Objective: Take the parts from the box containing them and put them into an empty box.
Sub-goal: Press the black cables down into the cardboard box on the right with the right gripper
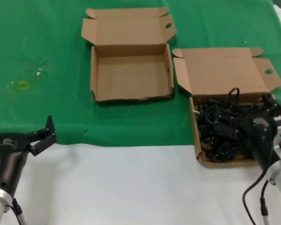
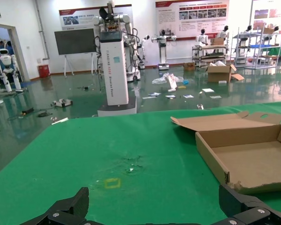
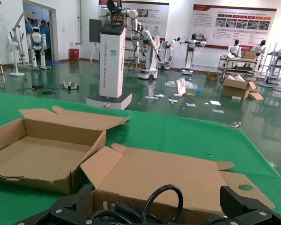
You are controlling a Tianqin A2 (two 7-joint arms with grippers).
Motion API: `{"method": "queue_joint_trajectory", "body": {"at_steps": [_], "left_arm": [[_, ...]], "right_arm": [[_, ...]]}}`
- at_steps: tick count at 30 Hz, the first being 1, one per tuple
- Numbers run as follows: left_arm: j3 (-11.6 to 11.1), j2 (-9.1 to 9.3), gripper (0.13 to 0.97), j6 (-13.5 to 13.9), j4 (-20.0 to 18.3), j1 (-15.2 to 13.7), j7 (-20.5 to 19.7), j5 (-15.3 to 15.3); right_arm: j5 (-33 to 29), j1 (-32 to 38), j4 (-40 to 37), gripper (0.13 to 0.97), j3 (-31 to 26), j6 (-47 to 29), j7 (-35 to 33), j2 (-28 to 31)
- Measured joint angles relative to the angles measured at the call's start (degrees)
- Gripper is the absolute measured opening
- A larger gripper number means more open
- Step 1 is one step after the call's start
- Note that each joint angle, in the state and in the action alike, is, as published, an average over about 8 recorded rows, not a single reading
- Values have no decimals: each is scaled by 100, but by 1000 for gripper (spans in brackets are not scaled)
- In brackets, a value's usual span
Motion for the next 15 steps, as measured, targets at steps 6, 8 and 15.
{"method": "queue_joint_trajectory", "body": {"at_steps": [6,8,15], "left_arm": [[0,0,966,0,0,0,0,0],[0,0,966,0,0,0,0,0],[0,0,966,0,0,0,0,0]], "right_arm": [[0,0,0,966,0,0,0,0],[0,0,0,966,0,0,0,0],[0,0,0,966,0,0,0,0]]}}
